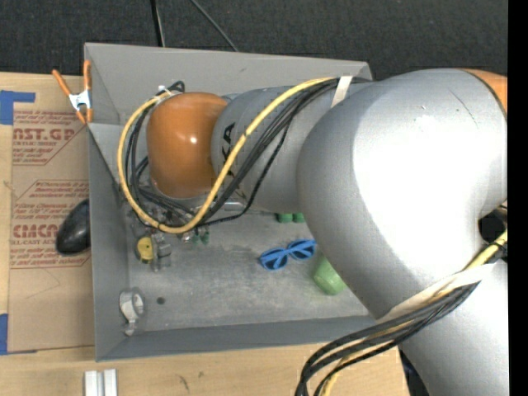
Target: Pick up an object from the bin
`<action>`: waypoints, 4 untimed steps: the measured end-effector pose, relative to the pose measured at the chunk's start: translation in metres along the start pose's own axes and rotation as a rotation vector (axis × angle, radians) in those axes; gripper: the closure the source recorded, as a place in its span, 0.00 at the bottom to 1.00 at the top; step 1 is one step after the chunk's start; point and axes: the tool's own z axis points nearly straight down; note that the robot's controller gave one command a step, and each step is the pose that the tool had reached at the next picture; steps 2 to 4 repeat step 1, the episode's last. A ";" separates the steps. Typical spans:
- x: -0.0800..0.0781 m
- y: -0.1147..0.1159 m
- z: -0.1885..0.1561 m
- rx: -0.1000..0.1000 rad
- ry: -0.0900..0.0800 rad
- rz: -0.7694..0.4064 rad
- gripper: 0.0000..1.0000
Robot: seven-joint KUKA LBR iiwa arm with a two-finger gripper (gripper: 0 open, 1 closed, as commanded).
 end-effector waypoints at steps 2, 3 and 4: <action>0.001 -0.012 -0.168 0.003 -0.007 -0.319 1.00; 0.001 -0.012 -0.168 0.003 -0.007 -0.319 1.00; 0.001 -0.012 -0.168 0.003 -0.007 -0.319 1.00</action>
Offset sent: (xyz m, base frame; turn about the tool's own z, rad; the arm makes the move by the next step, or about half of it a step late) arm 0.0012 -0.0134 0.1641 -0.3185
